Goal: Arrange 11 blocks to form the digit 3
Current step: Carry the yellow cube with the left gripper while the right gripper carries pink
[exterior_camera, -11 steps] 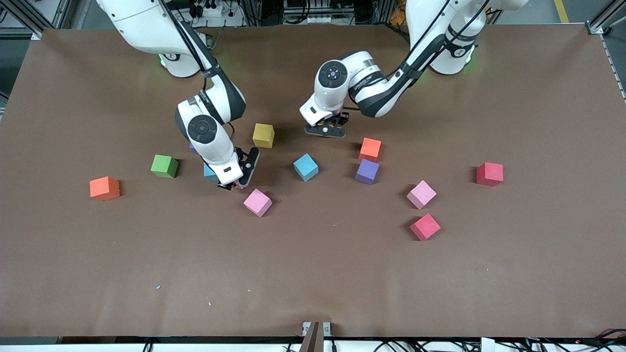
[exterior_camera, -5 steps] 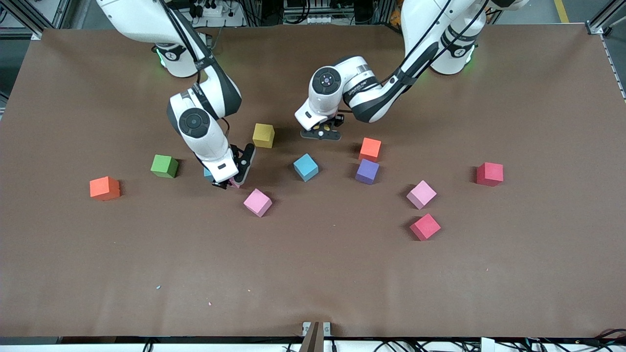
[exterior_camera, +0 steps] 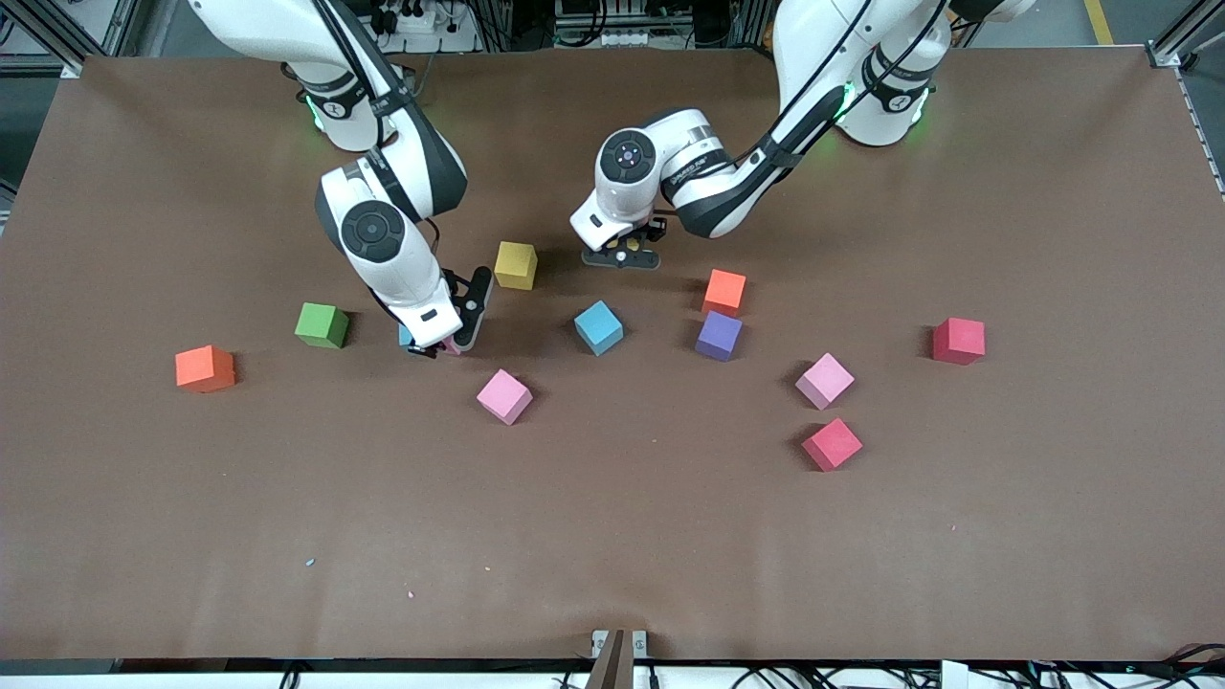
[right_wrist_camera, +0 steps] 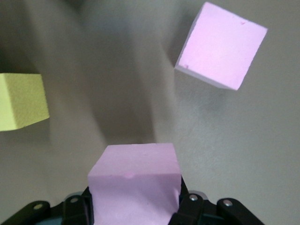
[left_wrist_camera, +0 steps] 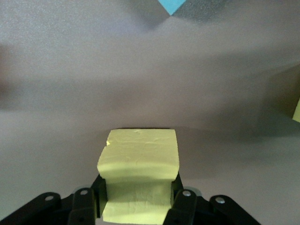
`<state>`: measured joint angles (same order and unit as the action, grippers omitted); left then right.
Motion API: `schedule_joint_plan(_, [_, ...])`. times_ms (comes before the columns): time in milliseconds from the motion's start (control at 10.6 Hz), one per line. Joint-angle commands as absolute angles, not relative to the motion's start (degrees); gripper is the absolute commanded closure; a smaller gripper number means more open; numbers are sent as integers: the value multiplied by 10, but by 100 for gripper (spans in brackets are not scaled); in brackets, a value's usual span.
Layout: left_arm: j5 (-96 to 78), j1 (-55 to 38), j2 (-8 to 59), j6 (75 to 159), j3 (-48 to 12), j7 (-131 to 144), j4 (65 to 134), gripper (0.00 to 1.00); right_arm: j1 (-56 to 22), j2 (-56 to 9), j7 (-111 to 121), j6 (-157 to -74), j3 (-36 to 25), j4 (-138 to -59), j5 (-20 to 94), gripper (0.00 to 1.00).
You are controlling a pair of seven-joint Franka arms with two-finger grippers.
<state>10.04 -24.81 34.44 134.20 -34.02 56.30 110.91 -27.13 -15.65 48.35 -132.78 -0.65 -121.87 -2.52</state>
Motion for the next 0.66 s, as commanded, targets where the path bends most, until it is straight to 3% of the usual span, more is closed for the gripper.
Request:
schedule_joint_plan(0, [116, -257, 363, 1330, -337, 590, 1087, 74, -274, -127, 488, -1293, -4, -1224, -36, 100])
schedule_joint_plan(189, [116, -259, 367, 1330, -337, 590, 1086, 71, -276, -127, 490, -1291, -4, -1225, -36, 100])
schedule_joint_plan(472, [116, -260, 372, 1330, -332, 591, 1085, 58, -276, -125, 490, -1283, -4, -1225, -36, 100])
schedule_joint_plan(567, [116, -261, 371, 1330, -332, 594, 1085, 16, -277, -124, 490, -1281, -4, -1225, -36, 100])
